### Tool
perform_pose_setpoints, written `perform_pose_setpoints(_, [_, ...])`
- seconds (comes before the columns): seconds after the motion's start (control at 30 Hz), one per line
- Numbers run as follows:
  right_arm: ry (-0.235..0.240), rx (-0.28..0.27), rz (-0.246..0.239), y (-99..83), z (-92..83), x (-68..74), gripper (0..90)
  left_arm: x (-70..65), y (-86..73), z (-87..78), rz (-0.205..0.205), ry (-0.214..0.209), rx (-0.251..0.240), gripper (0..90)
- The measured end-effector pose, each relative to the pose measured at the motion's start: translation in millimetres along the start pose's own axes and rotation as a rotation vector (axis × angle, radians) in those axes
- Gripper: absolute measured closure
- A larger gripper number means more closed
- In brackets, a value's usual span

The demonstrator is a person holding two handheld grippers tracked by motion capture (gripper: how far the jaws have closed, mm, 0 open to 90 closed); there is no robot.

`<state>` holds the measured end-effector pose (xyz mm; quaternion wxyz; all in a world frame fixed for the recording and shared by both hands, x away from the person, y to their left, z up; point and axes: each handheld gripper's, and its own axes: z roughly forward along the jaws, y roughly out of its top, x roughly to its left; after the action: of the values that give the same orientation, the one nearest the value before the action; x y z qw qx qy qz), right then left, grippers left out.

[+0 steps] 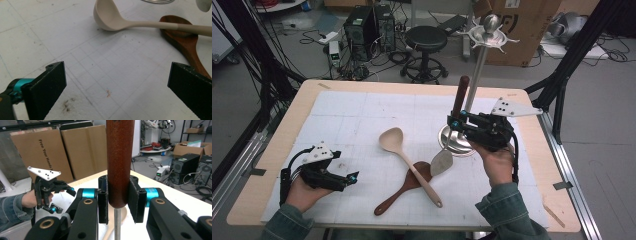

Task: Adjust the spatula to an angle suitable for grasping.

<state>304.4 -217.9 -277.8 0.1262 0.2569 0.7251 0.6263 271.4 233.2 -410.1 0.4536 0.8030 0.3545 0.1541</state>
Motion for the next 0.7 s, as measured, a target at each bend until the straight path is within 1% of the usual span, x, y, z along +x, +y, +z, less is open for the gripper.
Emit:
perform_pose_setpoints(0.1, [0.014, 0.0, -0.002, 2.6, 5.4, 3.3, 73.0, -2.2, 6.1, 0.8, -0.001, -0.014, -0.01, 2.5])
perform_pose_setpoints(0.17, [0.026, 0.0, -0.003, 4.3, 8.9, 5.8, 73.0, -4.0, 10.9, 1.4, 0.012, -0.023, -0.012, 2.5])
perform_pose_setpoints(0.27, [0.041, -0.004, -0.002, 6.6, 14.1, 10.0, 73.0, -9.4, 18.6, 3.4, 0.009, -0.046, -0.034, 3.2])
perform_pose_setpoints(0.4, [0.051, -0.001, -0.005, 7.1, 21.5, 14.1, 73.0, -16.4, 27.8, 7.6, 0.023, -0.061, -0.047, 3.2])
perform_pose_setpoints(0.57, [0.067, 0.009, -0.004, 8.3, 30.1, 18.8, 73.0, -24.2, 37.9, 14.6, 0.036, -0.083, -0.049, 3.3])
perform_pose_setpoints(0.67, [0.076, 0.009, -0.016, 10.5, 34.4, 22.4, 73.0, -29.5, 44.5, 17.8, 0.054, -0.093, -0.054, 3.3])
perform_pose_setpoints(0.7, [0.079, 0.009, -0.019, 11.1, 35.8, 23.5, 73.0, -31.3, 46.5, 18.9, 0.052, -0.095, -0.056, 3.3])
